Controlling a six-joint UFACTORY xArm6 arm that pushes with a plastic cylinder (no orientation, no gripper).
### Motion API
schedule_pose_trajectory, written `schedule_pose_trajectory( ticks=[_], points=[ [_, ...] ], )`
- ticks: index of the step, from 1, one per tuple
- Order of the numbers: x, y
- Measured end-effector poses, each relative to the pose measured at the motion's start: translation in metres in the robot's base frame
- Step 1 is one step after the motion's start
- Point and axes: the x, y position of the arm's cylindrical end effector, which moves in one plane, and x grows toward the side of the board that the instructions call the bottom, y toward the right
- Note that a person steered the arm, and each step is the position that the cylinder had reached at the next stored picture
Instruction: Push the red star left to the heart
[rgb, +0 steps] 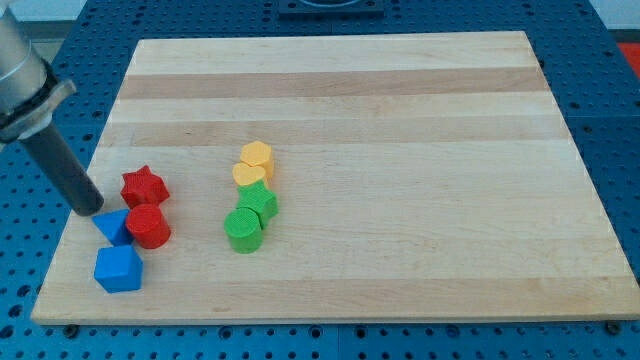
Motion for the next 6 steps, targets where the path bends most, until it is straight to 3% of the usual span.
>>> schedule_pose_trajectory(
  ticks=[1,3,5,6],
  points=[
    [0.0,0.0],
    [-0.016,0.078],
    [-0.016,0.079],
    [-0.017,0.048]
  ],
)
